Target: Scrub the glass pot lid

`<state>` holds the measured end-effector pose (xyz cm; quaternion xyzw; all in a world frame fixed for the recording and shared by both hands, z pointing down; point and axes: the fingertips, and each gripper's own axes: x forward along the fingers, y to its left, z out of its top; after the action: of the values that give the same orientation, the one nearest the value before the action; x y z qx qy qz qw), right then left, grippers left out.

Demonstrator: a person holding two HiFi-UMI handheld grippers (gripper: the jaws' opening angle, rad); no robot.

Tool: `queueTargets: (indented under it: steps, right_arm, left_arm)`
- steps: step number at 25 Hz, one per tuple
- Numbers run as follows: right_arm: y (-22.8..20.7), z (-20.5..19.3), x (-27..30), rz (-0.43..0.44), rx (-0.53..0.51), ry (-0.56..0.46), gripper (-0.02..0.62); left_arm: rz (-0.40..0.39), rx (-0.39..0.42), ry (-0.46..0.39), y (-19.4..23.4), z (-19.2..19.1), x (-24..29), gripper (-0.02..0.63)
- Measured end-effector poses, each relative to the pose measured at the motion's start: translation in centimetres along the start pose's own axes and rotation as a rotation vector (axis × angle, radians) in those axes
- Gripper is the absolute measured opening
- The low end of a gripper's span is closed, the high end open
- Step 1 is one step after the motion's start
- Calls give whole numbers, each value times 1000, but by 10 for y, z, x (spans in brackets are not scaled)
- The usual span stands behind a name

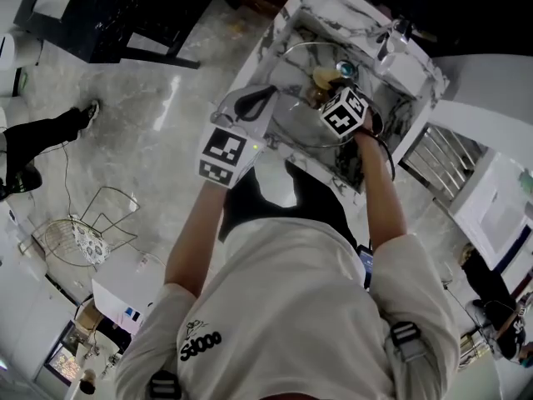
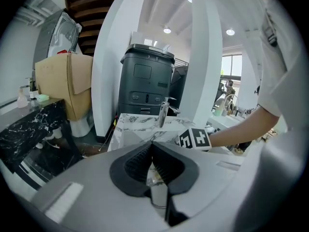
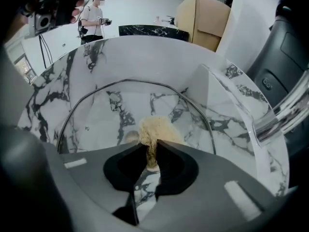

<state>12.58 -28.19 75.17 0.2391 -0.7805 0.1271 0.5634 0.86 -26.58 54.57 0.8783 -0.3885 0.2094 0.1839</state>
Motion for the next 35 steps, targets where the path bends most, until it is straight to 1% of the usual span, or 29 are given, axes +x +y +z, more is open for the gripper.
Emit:
queueTargets:
  steps: [4, 9, 12, 15, 19, 23, 26, 31, 35]
  right_arm:
    - [16, 5, -3, 31, 26, -28, 48]
    - [41, -6, -6, 87, 92, -30, 48]
    - [46, -12, -7, 77, 108, -27, 49]
    - [54, -20, -9, 59, 97, 2, 49]
    - [71, -24, -15, 52, 79, 61, 48]
    - [89, -34, -16, 38, 120, 117, 48]
    - [97, -30, -22, 7, 173, 109, 48]
    - [82, 3, -58, -127, 286, -21, 46]
    - [84, 24, -93, -196, 326, -105, 46]
  left_arm:
    - [10, -13, 25, 2, -6, -3, 11]
    - [-9, -15, 27, -3, -3, -4, 11]
    - [-27, 5, 2, -4, 6, -2, 11]
    - [-70, 9, -20, -12, 8, -8, 11]
    - [-148, 55, -39, -22, 16, -24, 11]
    - [-192, 93, -60, -21, 22, -47, 11]
    - [-225, 105, -73, -18, 26, -68, 11]
    - [-275, 128, -105, -15, 28, -94, 11]
    - [-310, 150, -115, -20, 24, -111, 11]
